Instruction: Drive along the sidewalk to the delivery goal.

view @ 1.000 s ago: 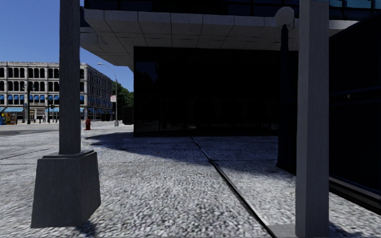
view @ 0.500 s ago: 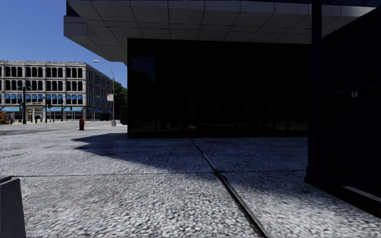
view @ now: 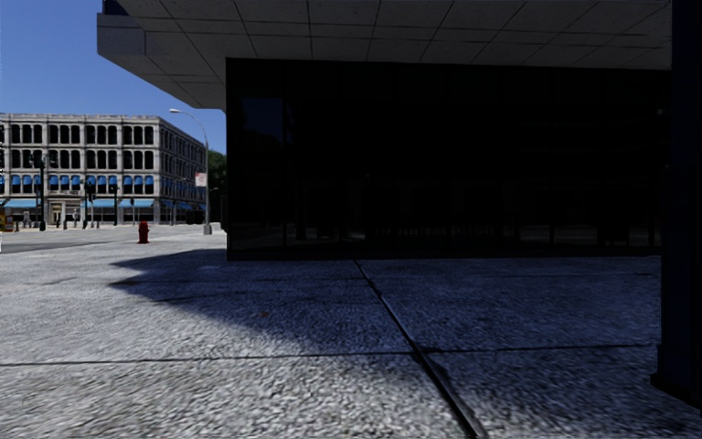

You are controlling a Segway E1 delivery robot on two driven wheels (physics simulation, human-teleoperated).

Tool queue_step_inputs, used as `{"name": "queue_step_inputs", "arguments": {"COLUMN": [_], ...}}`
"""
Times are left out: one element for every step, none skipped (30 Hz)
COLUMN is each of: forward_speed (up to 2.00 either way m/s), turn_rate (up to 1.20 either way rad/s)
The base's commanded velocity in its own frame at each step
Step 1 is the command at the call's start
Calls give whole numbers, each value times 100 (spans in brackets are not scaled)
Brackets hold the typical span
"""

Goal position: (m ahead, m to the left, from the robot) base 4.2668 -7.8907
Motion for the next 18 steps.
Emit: {"name": "queue_step_inputs", "arguments": {"forward_speed": [139, 139, 139, 139, 139, 139, 139, 139, 139, 139, 139, 139, 139, 139, 139, 139, 139, 139], "turn_rate": [0, 0, 0, -32, -37, -38, -44, -44, -50, -52, -52, -53, -53, -56, -57, -57, -57, -57]}}
